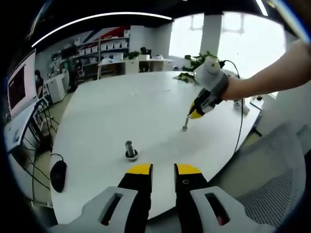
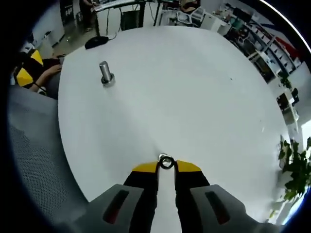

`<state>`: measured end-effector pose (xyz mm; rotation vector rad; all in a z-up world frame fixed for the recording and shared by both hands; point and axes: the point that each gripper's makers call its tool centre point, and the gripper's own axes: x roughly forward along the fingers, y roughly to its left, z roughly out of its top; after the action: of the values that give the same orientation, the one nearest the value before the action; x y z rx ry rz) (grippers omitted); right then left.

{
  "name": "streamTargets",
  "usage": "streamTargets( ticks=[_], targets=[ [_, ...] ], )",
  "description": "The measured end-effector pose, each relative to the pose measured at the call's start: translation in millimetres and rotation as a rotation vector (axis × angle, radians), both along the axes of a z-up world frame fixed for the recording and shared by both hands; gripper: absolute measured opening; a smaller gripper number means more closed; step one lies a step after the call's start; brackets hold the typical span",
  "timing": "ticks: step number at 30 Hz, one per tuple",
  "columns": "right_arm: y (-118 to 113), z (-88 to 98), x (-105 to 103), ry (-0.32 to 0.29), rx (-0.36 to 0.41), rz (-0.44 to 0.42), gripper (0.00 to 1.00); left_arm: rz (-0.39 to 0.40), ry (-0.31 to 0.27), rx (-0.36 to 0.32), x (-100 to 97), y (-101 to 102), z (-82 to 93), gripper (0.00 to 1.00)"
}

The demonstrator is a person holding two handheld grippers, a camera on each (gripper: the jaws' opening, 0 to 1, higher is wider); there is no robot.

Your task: Place the washer onto the threaded stud by aligning its center hole with the stud, sliding it down to the base, and recovering from edge contact or off-axis alignment until the washer reaches the visible bottom stop.

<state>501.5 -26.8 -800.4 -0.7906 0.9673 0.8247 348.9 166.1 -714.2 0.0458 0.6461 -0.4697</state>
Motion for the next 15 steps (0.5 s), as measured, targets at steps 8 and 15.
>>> streamTargets(
  ticks=[8,15],
  targets=[
    [-0.6,-2.5,7.5,0.006,0.001,-0.014,0.14,0.005,0.003,0.003,0.1,1.3,-0.8,0.15],
    [-1.5,-12.8,8.0,0.043,-0.01,-0.015,0.14,0.011,0.01,0.005,0.5,2.4,-2.1,0.15]
  ],
)
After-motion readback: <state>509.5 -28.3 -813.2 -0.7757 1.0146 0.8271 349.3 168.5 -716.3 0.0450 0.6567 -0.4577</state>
